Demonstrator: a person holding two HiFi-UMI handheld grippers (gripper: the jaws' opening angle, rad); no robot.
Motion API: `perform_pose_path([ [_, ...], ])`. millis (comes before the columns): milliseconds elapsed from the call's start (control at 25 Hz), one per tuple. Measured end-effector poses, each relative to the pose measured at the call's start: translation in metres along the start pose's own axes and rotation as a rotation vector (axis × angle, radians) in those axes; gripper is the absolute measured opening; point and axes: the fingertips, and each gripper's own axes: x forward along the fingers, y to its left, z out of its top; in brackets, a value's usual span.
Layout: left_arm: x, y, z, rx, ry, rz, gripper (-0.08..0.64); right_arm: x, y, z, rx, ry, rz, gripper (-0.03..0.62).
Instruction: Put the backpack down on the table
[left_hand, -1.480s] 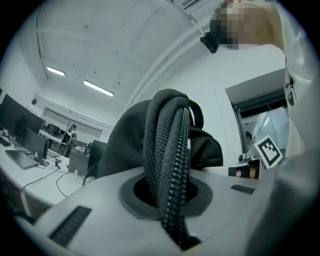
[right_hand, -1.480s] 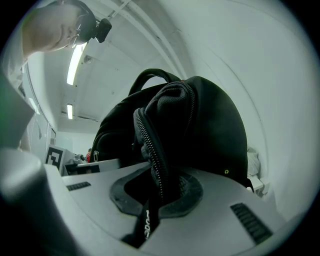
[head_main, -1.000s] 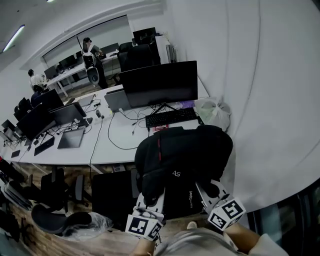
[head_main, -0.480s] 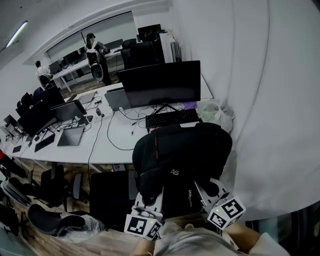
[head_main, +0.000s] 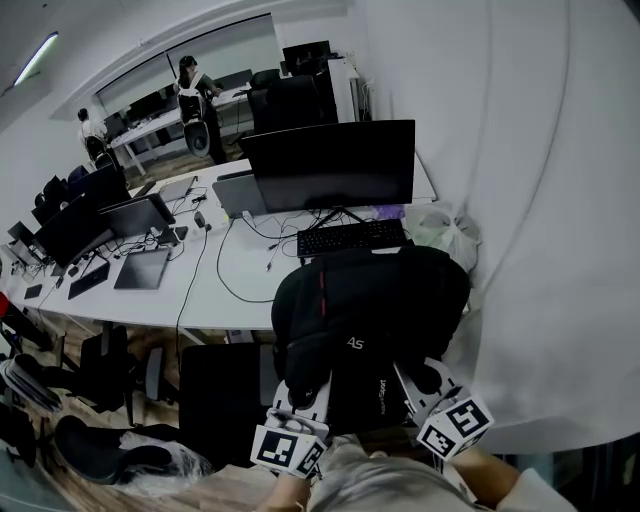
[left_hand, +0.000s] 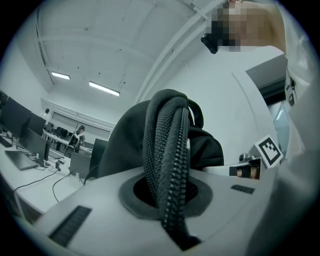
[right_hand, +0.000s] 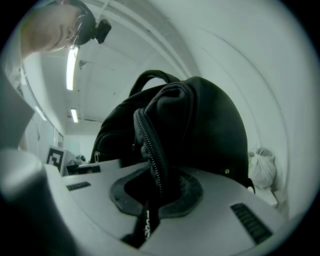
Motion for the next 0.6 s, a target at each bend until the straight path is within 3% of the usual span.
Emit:
perform_pose_path([
  [600,0.091,0.077,0.002,-0.038,-0.013,-0.106,0.023,0.095,-0.052,0.020,-0.025,-0.018,-0.110,0.025],
])
